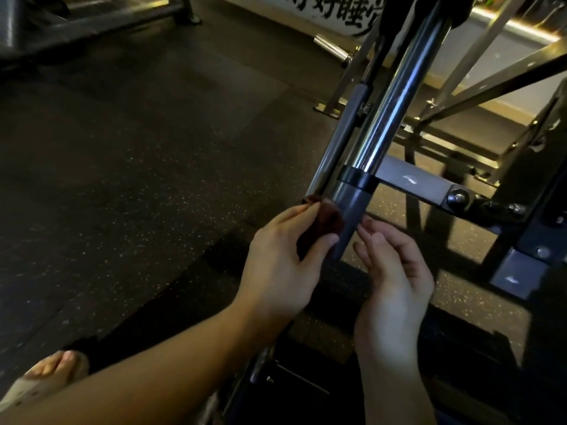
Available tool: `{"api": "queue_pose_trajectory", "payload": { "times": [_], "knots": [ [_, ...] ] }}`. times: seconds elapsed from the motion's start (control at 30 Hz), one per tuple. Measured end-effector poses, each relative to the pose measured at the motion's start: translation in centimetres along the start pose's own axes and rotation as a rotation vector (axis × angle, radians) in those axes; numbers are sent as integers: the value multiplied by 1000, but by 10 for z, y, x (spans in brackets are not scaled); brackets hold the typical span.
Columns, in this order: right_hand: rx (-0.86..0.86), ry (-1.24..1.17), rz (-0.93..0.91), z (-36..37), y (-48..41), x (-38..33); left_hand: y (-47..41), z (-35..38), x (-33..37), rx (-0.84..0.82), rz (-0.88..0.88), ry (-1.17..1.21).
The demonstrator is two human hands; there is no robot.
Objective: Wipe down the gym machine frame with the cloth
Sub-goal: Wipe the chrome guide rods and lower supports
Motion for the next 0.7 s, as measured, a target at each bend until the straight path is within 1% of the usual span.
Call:
{"api": "queue_pose_trajectory", "payload": {
  "times": [0.07,0.17,0.23,0.3,0.4,0.43,0.5,0.53,0.6,0.7],
  "knots": [
    [-10,8,7,-1,0,1,13,2,-8,-50,-42,-13],
    [58,104,23,-10,5,5,34,-2,-23,-175,-171,49],
    [77,152,91,-16,12,8,47,-7,-21,-189,-197,87],
    [-11,212,205,-13,17,11,52,-18,-7,-86,-131,58],
    [-264,207,403,1,26,11,45,-28,25,77,4,-83],
    [-347,160,441,6,29,6,42,-26,36,94,43,-119],
    [-466,47,468,11,32,-7,34,-13,59,72,133,-186],
    [-492,17,455,10,31,-12,32,-5,68,43,176,-214],
    [-471,27,407,1,26,-17,28,13,80,-20,236,-237],
    [-331,16,407,-27,13,-11,27,33,82,-140,230,-271]
  ]
}}
Point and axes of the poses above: each hand's wrist, its own y-axis away from the middle knuckle, its own z-axis out of the palm, x = y × z, the point moved 10 cm from there along -y, towards the middle knuckle, and after that the axes turned 8 degrees about z, right-handed, at the moved point
